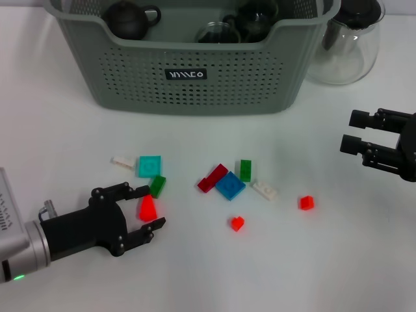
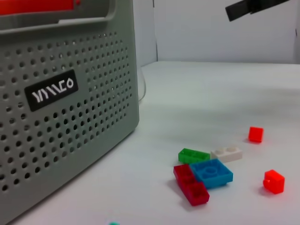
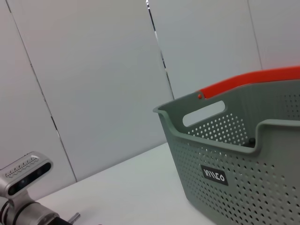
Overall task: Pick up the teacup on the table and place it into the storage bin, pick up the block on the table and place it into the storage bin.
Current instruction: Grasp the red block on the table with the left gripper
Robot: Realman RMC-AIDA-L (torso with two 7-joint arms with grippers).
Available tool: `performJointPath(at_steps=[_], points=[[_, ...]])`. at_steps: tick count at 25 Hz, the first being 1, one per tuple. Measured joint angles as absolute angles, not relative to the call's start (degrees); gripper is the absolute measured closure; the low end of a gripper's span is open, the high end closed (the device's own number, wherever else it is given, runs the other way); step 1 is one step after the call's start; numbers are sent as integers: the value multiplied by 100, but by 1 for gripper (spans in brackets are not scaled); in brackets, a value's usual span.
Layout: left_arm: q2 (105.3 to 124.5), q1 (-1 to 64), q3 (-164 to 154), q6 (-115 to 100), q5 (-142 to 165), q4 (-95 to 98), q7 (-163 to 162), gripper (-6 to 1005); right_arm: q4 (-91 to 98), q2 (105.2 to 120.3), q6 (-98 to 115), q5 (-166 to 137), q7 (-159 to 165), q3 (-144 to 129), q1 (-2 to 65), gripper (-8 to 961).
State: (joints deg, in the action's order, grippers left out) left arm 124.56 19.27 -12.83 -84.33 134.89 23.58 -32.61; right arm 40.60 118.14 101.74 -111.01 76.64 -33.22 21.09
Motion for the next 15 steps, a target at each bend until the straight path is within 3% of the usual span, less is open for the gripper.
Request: performJointPath(at_steps=[15], points=[[12467, 1952, -1283, -8240, 13487, 2272, -3102, 371, 4025, 11805, 10182, -11101, 7664, -3322, 2112, 339]])
